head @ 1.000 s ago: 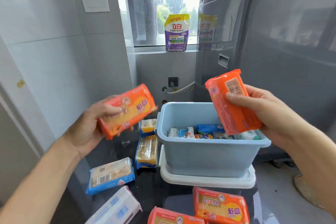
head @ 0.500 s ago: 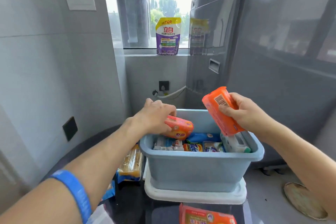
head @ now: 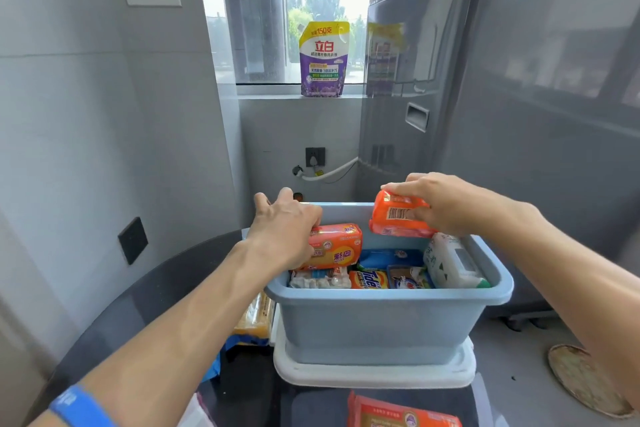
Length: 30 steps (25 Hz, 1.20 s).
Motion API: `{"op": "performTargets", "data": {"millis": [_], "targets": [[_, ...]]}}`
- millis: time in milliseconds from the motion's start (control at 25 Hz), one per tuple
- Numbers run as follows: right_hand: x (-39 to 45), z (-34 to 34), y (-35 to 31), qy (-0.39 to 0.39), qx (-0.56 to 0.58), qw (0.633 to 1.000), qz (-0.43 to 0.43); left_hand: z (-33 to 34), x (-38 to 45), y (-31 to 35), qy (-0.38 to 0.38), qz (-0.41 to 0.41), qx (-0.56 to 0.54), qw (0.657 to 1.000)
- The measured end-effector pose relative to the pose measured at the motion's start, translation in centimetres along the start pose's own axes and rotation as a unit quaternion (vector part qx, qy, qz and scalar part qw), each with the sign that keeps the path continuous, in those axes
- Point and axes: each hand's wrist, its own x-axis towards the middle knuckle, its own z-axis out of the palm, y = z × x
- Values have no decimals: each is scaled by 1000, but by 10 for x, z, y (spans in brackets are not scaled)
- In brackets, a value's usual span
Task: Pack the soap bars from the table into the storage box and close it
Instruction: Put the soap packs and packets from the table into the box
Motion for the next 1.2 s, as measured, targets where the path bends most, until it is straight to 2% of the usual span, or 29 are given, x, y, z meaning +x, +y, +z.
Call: {"op": "performTargets", "data": {"millis": [120,200,320,400,480,600,800,1040,1120,1200], "targets": [[3,9,-9,-13,-44,999,-15,0,0,1,-1,1,14,1000],[2,22,-12,10,-34,999,-26,1,1,-1,-20,3,7,1000],[-4,37,-7,89,129,987,-22,4,3,-2,-49,17,-10,999],[-3,41,-8,104,163,981,-19,6,4,-3,-51,21,-23,998],[0,45,-11,102,74,992,-20,5,5,-4,-45,23,-27,998],[-2,47,-8,150,-65,987,-11,5,6,-4,-27,18,-23,999],[-10,47,1,116,-51,991,31,7,15,3,-3,30,72,997],[-16,50,11,55,7,998,39,7,22,5,-21,-5,64,998],[-20,52,7,67,8,997,39,4,20,2,-20,-11,-3,1000],[-23,48,1,107,23,993,50,-2,9,-6,8,-49,-198,979]]}}
